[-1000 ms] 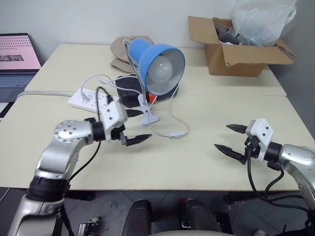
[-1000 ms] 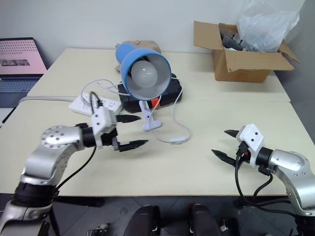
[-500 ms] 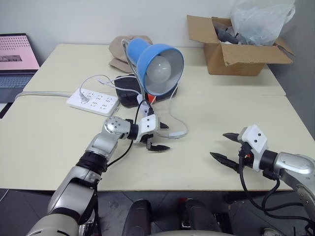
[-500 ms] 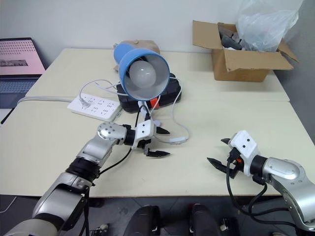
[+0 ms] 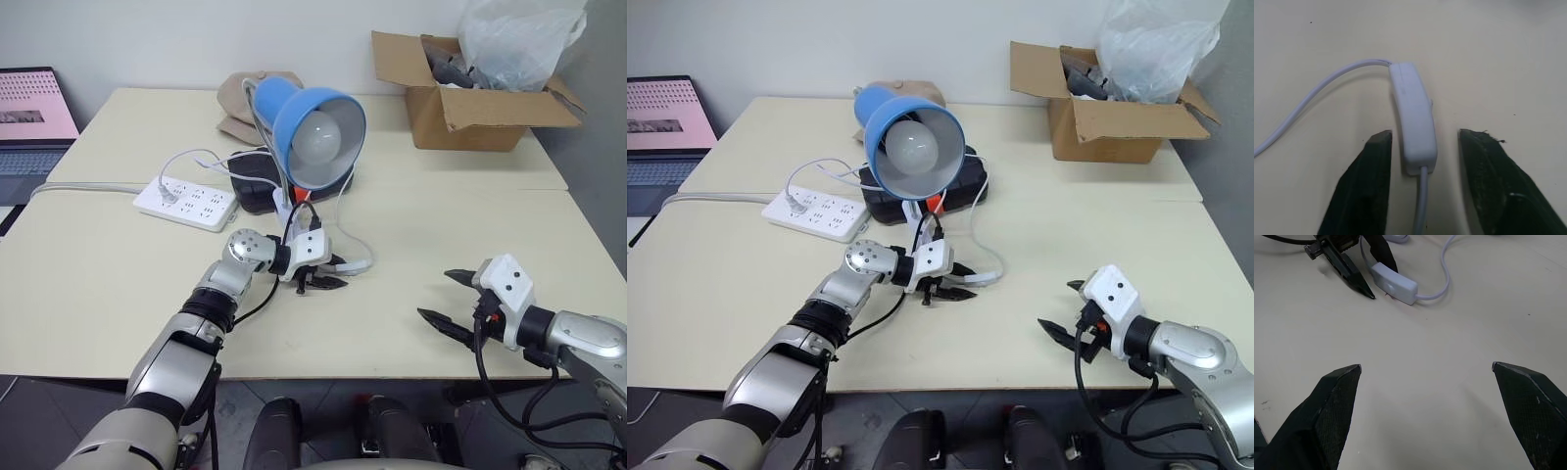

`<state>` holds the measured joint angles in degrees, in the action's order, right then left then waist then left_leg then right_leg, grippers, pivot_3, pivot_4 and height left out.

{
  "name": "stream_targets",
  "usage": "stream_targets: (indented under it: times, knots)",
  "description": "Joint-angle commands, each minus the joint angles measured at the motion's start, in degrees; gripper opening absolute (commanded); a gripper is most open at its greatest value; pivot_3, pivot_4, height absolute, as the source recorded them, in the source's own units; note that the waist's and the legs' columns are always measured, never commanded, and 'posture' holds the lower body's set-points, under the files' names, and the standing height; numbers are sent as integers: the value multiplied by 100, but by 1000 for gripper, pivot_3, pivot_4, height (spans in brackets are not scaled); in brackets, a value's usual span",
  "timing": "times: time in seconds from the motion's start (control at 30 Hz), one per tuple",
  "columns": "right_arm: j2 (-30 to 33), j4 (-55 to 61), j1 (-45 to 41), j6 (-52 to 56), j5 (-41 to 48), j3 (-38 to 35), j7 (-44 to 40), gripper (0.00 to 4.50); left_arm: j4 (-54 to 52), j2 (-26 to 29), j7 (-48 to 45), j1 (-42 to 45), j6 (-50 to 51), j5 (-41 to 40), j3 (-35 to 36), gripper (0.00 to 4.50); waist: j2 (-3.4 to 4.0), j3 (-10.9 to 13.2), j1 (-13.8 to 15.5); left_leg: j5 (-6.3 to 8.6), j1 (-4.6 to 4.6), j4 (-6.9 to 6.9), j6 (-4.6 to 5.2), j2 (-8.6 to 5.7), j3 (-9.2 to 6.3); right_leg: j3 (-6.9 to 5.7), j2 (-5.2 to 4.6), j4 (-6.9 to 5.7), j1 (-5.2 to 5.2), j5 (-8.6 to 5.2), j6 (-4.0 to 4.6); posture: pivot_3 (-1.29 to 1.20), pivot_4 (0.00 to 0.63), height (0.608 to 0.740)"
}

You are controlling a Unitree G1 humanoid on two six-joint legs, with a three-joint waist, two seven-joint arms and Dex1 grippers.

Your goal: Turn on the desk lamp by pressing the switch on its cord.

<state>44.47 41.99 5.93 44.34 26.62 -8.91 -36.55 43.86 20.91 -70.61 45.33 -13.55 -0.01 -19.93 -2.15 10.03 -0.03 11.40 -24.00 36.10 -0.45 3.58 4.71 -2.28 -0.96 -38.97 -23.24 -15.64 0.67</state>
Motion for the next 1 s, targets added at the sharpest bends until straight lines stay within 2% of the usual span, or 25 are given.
stream_targets:
  times: [0.03,0.13,0.43,0.7,0.87,1.0]
  knots:
    - [31,165,-136,-21,143,-188,-18,4500,79,-25,60,96,-134,104,75,999,0,0,-2,0,1,0,0,0,0,0,0,0,0,0,0,0,150,740]
    - [44,147,-188,-71,165,-189,-46,4500,81,-30,40,87,-172,118,78,417,0,0,-1,0,1,0,0,0,-1,0,0,-1,0,0,0,0,150,740]
    - [410,45,-841,-481,33,129,-434,4500,-885,117,-112,-87,196,-61,145,401,-1,0,-6,0,-1,-1,0,0,-1,0,1,1,0,0,0,0,150,740]
    - [221,-674,-2449,-728,-510,1709,-900,4500,-2784,445,56,-550,1361,-217,284,401,-1,0,-44,0,1,-1,0,6,0,3,6,0,-3,0,1,0,150,740]
    - [-232,-1360,-3382,-740,-861,2591,-1141,4500,-3190,551,176,-692,1586,-198,288,401,-1,0,-40,0,1,0,0,6,2,6,5,-2,-2,0,1,0,150,740]
    - [-437,-1881,-3792,-785,-1107,2911,-1296,4500,-3330,600,212,-734,1667,-204,281,401,-1,0,-22,-1,0,0,0,5,5,6,5,-1,-3,0,1,0,150,740]
